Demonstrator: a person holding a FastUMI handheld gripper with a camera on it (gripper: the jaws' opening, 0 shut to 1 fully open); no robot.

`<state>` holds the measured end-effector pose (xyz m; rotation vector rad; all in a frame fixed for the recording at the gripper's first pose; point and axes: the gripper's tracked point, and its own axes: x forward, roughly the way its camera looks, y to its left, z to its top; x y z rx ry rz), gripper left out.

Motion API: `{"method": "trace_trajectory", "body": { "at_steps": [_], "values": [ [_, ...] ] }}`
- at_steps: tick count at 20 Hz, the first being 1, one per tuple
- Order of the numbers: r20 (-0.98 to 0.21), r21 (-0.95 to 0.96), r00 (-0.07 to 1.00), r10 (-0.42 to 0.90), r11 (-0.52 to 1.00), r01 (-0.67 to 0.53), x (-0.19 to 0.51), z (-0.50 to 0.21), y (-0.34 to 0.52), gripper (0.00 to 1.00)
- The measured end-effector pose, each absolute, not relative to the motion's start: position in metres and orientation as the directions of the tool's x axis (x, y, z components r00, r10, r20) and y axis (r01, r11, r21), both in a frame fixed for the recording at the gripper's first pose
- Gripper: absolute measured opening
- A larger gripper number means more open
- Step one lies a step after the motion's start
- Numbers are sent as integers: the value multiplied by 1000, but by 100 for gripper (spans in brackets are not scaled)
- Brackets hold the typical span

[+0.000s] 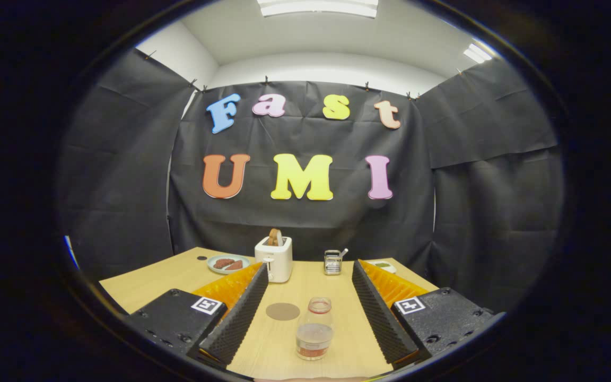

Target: Take the bottle from table, then pour the juice into the cup, finally place the bottle on the coaster

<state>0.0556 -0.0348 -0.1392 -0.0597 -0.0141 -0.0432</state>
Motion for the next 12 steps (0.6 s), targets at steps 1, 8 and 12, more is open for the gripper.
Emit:
{"method": "trace_trajectory", "body": {
  "at_steps": [1, 8, 12],
  "values": [
    [13, -62, 999, -45, 997, 45, 58, -144, -35, 100],
    [-19, -49, 998, -59, 997, 58, 73, -180, -40, 100],
    [-37, -44, 997, -71, 997, 69, 81, -200, -42, 100]
  ]
}}
